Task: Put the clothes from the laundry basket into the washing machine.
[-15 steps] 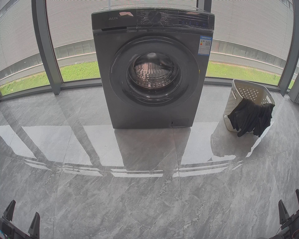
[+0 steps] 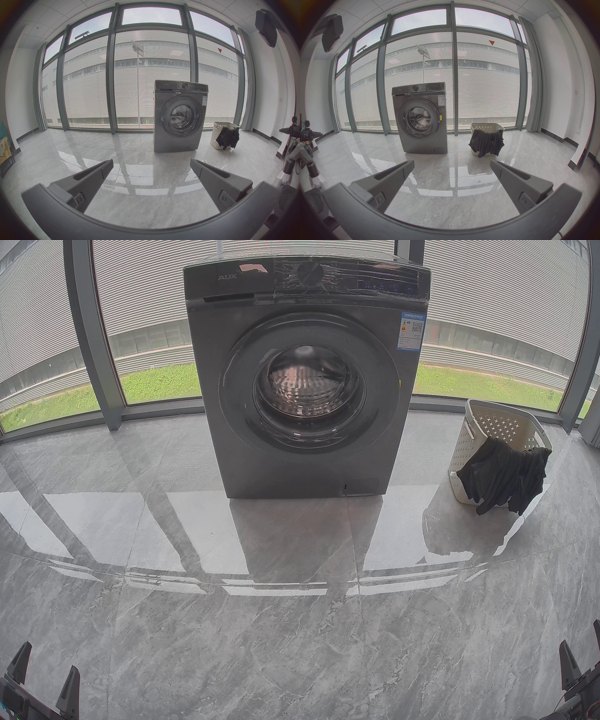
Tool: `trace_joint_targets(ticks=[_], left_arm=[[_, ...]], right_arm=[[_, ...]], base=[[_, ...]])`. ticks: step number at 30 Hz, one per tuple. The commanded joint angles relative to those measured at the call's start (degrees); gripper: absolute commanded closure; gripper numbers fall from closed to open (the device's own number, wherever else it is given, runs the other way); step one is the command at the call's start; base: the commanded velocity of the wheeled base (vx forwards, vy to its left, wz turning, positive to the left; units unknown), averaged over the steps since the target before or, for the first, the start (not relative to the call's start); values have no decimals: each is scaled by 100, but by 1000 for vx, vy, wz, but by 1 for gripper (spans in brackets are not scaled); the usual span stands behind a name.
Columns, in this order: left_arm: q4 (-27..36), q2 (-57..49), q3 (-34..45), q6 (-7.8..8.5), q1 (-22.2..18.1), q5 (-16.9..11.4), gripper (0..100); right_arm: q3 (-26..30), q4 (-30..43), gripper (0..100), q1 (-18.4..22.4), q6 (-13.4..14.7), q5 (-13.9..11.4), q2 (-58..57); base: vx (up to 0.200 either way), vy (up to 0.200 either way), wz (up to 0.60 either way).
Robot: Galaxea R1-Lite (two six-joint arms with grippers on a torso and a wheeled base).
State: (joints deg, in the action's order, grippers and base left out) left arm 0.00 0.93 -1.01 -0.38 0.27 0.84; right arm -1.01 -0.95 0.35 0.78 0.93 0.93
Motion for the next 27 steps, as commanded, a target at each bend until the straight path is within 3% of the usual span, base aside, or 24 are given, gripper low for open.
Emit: trace_joint_targets(ticks=[1, 6, 7, 9, 25, 27], left_arm=[[0, -93, 101, 20, 0, -5, 0], [0, -93, 101, 11, -9, -5, 0], [0, -93, 101, -50, 0, 4, 0], [0, -93, 92, -112, 0, 13, 0], [0, -93, 92, -103, 0, 13, 0], [0, -93, 101, -94, 0, 13, 0]], right_arm=[[101, -2, 0, 0, 27, 13, -93], [101, -2, 0, 0, -34, 4, -93], [101, -2, 0, 0, -43, 4, -93], [101, -2, 0, 9, -34, 4, -93], [101, -2, 0, 9, -34, -5, -93], [101, -2, 0, 0, -34, -5, -93]], base=[[0, 0, 0], [0, 0, 0], [0, 0, 0], [200, 0, 0], [200, 0, 0], [0, 0, 0]])
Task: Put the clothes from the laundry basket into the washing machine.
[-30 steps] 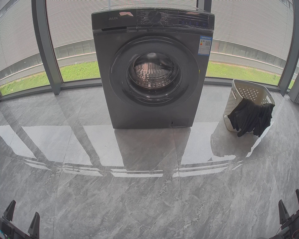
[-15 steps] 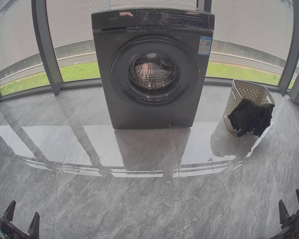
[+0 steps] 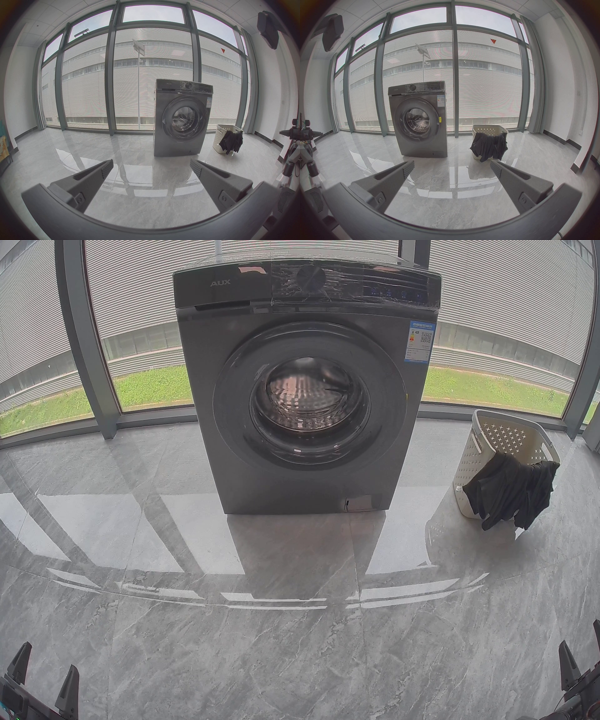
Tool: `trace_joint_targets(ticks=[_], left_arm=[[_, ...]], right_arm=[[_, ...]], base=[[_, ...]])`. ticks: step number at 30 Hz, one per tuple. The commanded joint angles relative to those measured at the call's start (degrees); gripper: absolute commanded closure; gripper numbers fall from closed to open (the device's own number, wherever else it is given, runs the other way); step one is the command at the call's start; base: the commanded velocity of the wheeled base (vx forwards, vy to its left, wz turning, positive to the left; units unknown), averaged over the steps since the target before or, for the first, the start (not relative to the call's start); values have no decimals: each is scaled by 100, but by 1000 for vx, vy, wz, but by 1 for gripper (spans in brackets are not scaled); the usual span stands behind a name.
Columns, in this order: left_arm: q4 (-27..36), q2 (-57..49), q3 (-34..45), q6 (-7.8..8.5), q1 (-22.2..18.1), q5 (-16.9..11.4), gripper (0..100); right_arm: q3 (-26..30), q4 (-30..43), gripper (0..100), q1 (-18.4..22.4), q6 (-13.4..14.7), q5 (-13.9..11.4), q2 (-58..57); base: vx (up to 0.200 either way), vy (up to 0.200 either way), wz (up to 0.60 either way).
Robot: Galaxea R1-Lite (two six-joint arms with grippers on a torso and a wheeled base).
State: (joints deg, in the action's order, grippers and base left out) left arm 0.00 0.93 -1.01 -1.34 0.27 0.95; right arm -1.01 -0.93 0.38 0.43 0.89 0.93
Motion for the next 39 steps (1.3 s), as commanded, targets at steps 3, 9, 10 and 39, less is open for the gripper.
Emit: trace_joint_targets(ticks=[3, 9, 10, 39], left_arm=[[0, -93, 101, 11, 0, 2, 0], [0, -93, 101, 20, -9, 2, 0], [0, -93, 101, 20, 0, 2, 0], [0, -93, 101, -33, 0, 10, 0]], right_arm=[[101, -4, 0, 6, 1, -1, -93], [101, -4, 0, -3, 1, -1, -93], [101, -4, 0, -3, 1, -1, -93], [101, -4, 0, -3, 1, -1, -93]], base=[[0, 0, 0], [0, 0, 0], [0, 0, 0], [117, 0, 0]])
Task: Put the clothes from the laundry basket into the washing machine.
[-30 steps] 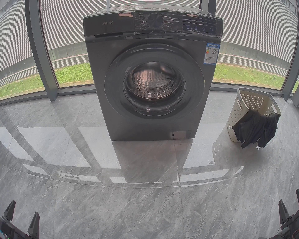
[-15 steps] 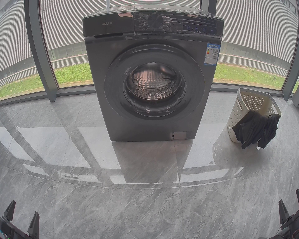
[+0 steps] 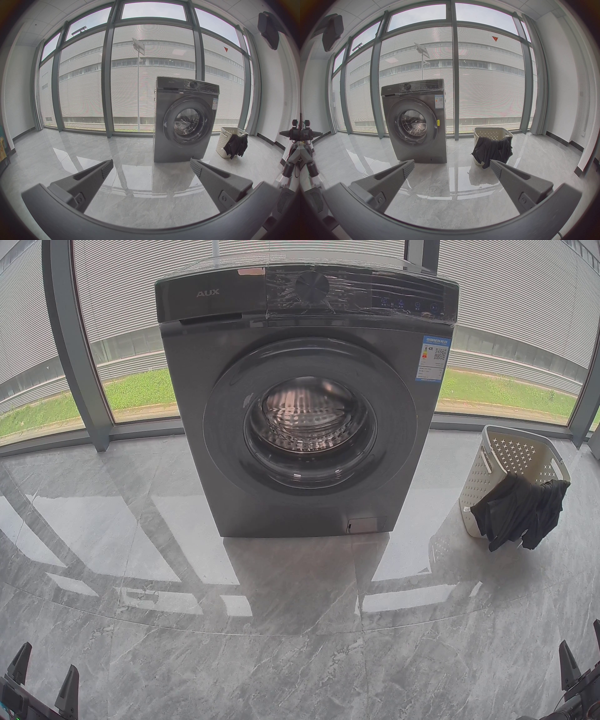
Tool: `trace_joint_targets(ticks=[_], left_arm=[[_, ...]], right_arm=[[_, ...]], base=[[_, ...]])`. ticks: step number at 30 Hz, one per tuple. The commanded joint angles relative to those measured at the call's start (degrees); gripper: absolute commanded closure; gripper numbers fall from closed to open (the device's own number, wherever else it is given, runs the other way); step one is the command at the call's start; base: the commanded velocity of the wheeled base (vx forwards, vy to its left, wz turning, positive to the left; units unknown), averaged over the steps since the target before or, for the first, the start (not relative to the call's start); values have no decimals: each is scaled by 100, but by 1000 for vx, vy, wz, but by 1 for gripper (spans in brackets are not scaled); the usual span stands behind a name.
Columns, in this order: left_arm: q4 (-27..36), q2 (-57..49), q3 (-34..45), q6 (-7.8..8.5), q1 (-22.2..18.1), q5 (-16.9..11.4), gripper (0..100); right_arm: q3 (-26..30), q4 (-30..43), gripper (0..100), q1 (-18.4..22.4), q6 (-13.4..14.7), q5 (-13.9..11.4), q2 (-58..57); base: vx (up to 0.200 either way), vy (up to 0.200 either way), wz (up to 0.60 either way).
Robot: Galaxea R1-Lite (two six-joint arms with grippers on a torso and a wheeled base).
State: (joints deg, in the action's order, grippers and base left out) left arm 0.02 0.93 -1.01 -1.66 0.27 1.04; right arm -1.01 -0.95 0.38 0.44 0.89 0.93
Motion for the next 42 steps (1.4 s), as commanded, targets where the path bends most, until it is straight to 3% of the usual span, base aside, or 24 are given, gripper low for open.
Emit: trace_joint_targets(ticks=[1, 7, 42], left_arm=[[-2, -93, 101, -1, 0, 2, 0], [-2, -93, 101, 8, 0, 2, 0], [-11, -93, 101, 16, -9, 2, 0]], right_arm=[[101, -2, 0, -3, 0, -1, -93], [101, -2, 0, 6, 0, -1, -93], [101, -2, 0, 6, -9, -10, -93]], base=[[200, 0, 0], [0, 0, 0], [0, -200, 0]])
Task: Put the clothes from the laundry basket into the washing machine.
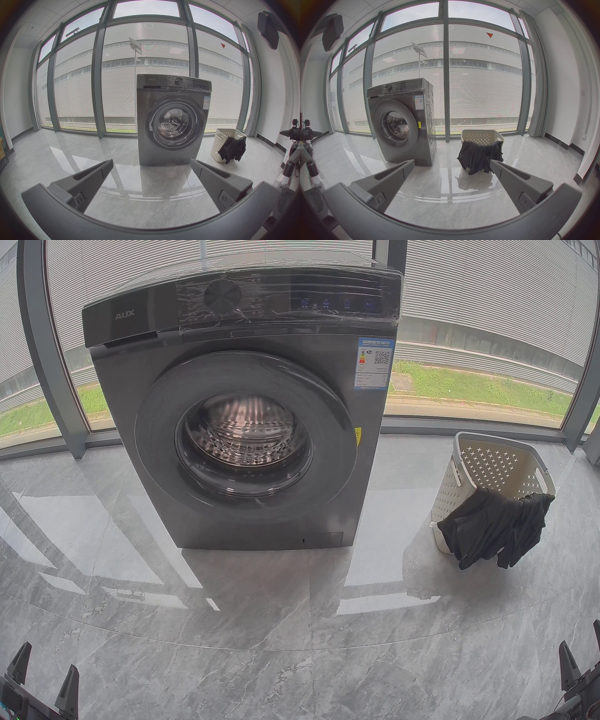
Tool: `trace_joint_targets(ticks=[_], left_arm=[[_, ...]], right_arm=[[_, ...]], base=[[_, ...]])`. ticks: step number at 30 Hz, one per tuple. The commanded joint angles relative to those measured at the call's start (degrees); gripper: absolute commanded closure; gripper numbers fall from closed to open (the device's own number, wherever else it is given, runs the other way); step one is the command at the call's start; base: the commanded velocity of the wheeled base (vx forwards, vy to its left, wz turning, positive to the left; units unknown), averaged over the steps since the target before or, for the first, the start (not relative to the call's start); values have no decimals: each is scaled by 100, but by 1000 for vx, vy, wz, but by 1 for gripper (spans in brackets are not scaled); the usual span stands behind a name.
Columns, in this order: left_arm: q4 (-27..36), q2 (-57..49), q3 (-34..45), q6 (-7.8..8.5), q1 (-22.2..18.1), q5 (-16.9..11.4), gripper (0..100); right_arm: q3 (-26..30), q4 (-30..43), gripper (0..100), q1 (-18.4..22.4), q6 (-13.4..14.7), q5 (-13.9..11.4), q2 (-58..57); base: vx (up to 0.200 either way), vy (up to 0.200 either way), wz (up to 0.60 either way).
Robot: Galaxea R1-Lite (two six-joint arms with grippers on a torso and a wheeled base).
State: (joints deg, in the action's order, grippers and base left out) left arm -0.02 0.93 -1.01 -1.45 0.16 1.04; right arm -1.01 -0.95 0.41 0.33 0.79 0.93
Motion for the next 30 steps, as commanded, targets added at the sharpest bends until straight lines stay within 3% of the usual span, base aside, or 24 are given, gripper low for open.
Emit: trace_joint_targets(ticks=[1, 30], left_arm=[[2, -93, 101, -4, 2, 2, 0], [2, -93, 101, -4, 2, 2, 0]], right_arm=[[101, -2, 0, 2, 2, 0, -93], [101, -2, 0, 2, 2, 9, -93]], base=[[0, -200, 0], [0, -200, 0]])
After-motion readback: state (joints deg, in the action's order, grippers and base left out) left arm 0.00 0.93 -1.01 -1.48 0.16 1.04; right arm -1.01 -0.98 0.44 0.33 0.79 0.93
